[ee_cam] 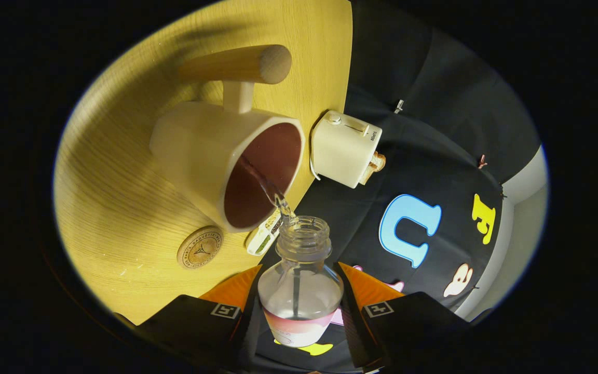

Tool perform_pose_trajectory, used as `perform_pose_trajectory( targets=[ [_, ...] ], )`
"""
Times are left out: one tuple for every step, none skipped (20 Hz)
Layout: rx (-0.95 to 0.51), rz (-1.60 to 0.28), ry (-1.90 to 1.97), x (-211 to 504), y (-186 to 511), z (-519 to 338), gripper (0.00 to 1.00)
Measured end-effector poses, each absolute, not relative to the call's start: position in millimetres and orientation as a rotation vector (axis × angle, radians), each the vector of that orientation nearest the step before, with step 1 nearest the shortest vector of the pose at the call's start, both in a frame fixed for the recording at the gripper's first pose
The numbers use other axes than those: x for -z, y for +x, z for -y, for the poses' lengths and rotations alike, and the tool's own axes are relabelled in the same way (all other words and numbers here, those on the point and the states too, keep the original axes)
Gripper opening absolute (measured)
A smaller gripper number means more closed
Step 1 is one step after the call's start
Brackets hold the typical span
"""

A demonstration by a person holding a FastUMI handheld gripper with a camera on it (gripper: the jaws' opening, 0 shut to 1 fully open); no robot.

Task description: Take the bottle from table, then pour the juice into the cup, finally place the bottle on the coaster

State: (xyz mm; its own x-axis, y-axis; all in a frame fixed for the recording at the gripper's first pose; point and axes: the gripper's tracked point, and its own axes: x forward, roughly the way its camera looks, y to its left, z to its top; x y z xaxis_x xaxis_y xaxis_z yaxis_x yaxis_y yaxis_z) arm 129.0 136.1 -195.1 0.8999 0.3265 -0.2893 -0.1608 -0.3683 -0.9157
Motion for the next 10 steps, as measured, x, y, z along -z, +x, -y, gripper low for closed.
perform_pose_trajectory(
  targets=[
    [-0.515, 0.130, -1.889, 193.5, 129.9, -137.3, 0.71],
    [-0.517, 0.137, -1.896, 192.3, 130.2, -138.6, 0.71],
    [-0.520, 0.141, -1.902, 192.0, 131.9, -139.3, 0.71],
    [-0.524, 0.142, -1.911, 192.4, 131.0, -139.2, 0.71],
    [-0.529, 0.145, -1.921, 193.4, 130.7, -139.0, 0.71],
    [-0.535, 0.151, -1.932, 193.6, 129.5, -139.8, 0.71],
    [-0.541, 0.157, -1.940, 193.4, 130.4, -141.1, 0.71],
    [-0.544, 0.163, -1.943, 192.4, 130.2, -142.2, 0.71],
    [-0.546, 0.163, -1.947, 193.0, 130.6, -142.3, 0.71],
    [-0.547, 0.163, -1.954, 192.6, 131.1, -141.9, 0.71]
  ],
)
